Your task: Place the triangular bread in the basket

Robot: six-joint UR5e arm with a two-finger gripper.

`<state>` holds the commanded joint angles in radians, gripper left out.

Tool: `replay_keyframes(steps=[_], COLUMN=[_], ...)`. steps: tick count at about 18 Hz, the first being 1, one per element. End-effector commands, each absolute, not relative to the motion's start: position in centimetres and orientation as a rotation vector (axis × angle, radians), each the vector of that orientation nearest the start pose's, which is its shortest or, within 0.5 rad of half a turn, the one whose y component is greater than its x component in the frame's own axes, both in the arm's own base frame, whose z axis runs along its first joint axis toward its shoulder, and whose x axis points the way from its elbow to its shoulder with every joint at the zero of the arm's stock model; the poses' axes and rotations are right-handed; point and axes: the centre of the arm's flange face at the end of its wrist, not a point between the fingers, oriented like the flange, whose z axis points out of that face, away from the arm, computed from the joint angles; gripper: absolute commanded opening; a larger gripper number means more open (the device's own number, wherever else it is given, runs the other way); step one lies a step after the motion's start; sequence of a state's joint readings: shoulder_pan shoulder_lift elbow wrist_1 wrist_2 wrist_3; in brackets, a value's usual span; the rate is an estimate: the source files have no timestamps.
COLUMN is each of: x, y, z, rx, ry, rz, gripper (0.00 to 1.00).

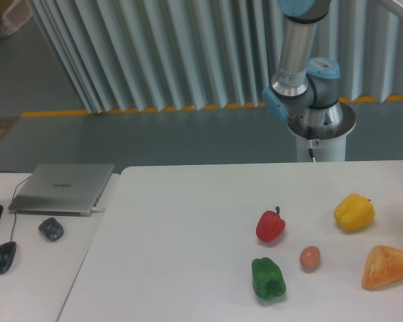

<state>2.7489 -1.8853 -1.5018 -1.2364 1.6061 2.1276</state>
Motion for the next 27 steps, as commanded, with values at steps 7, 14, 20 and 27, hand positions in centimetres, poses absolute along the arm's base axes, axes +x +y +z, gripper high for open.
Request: replay_keyframes(steps=[7, 14, 20, 27], x=[-52.9, -53.7, -52.4, -50.6], y=[34.9, 32.3, 33.1, 36.1], z=[37.9, 37.1, 34.8, 34.5], rx=[-2.831, -2.936, -2.984, -3.029], ry=[1.45, 1.413, 1.293, 1.16], rz=[0.136, 0.118, 0.069, 0.116], gripper=[1.0, 1.0, 1.0, 1.0])
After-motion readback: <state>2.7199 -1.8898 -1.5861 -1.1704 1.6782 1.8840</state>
